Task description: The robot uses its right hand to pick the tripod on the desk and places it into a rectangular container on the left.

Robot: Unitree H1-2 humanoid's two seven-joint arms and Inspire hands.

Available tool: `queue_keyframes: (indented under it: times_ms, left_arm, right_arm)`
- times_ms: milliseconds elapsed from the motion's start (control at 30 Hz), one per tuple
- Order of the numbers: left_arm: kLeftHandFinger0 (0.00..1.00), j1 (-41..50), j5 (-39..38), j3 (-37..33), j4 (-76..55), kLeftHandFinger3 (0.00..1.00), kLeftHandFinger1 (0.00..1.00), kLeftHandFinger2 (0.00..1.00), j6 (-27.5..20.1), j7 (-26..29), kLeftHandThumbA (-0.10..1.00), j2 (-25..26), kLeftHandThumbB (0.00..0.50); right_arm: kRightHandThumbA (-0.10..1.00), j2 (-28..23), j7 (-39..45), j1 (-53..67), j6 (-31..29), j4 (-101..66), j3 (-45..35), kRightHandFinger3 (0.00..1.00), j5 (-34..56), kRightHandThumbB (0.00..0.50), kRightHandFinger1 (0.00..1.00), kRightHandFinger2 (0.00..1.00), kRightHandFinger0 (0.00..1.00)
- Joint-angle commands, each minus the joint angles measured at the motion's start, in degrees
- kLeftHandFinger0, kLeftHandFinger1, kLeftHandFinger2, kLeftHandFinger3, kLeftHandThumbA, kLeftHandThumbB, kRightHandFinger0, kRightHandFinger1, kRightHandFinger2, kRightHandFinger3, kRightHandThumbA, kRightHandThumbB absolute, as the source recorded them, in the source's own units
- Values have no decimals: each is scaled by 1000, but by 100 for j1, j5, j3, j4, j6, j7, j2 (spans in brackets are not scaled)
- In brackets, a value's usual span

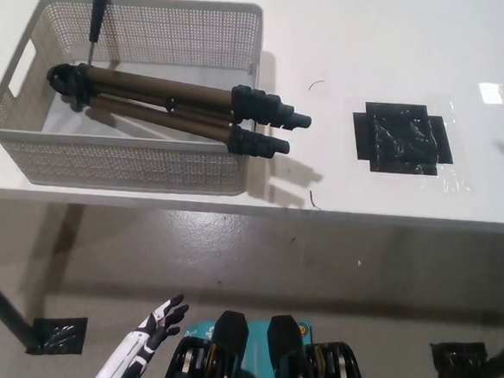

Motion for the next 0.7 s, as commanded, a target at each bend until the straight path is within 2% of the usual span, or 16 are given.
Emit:
queue_keyframes:
  times_ms: [0,33,100,167,200,233,267,300,333,367,467,533,567,633,667]
  left_arm:
    - [1000,-310,-254,285,-258,1000,1000,1000,10,152,1000,41,161]
    - [1000,-312,-250,287,-262,1000,1000,1000,11,154,1000,43,162]
    - [1000,-370,-275,288,-280,1000,1000,1000,13,119,1000,66,169]
    - [1000,-384,-237,297,-260,1000,1000,1000,-14,143,1000,58,175]
    - [1000,-381,-188,307,-299,1000,1000,1000,57,166,1000,53,187]
    - [1000,-390,-166,314,-315,1000,1000,1000,60,162,1000,63,185]
    - [1000,-405,-157,323,-322,1000,1000,1000,79,152,1000,67,183]
    - [1000,-409,-142,333,-334,1000,1000,1000,99,142,1000,71,183]
    - [1000,-411,-118,346,-354,1000,1000,1000,119,135,1000,75,184]
    - [1000,-419,-91,358,-323,1000,1000,1000,67,144,1000,65,187]
    - [1000,-416,-99,389,-338,1000,1000,1000,82,112,1000,37,195]
    - [1000,-419,-132,413,-362,1000,1000,1000,122,96,1000,47,201]
    - [1000,-423,-124,416,-345,1000,1000,1000,101,97,1000,50,189]
    - [1000,-432,-140,420,-300,1000,1000,1000,9,85,1000,48,173]
    - [1000,-429,-153,427,-297,1000,1000,1000,18,88,1000,39,182]
  right_arm:
    - [1000,341,8,2406,-685,-3676,-362,1000,2741,358,1000,1000,1000]
    - [1000,382,32,2487,-728,-3638,-286,1000,2708,360,1000,1000,998]
    - [1000,863,133,3086,-858,-3244,199,1000,2265,327,1000,1000,995]
    - [1000,1139,228,3340,-959,-2966,468,1000,2223,320,1000,1000,1000]
    - [1000,1381,249,3533,-889,-2791,681,1000,2045,338,1000,1000,1000]
    - [1000,1484,328,3620,-871,-2702,802,1000,2132,323,1000,1000,1000]
    - [1000,1646,420,3766,-899,-2548,1025,1000,2099,274,1000,1000,1000]
    - [1000,1747,463,3890,-834,-2503,1183,1000,1997,285,1000,1000,1000]
    - [1000,1818,483,3998,-716,-2506,1316,1000,1893,285,1000,1000,1000]
    - [1000,1869,504,4037,-921,-2344,1405,1000,1793,249,1000,1000,1000]
    - [1000,2045,663,4255,-863,-1980,1771,1000,1696,176,1000,1000,965]
    - [1000,2102,772,4285,-931,-1626,1948,1000,1685,163,1000,1000,951]
    - [1000,2137,839,4313,-991,-1420,2064,1000,1649,135,1000,1000,953]
    - [985,2177,913,4336,-959,-1196,2189,1000,1723,144,1000,1000,974]
    - [992,2157,954,4352,-956,-1057,2269,1000,1650,145,1000,1000,998]
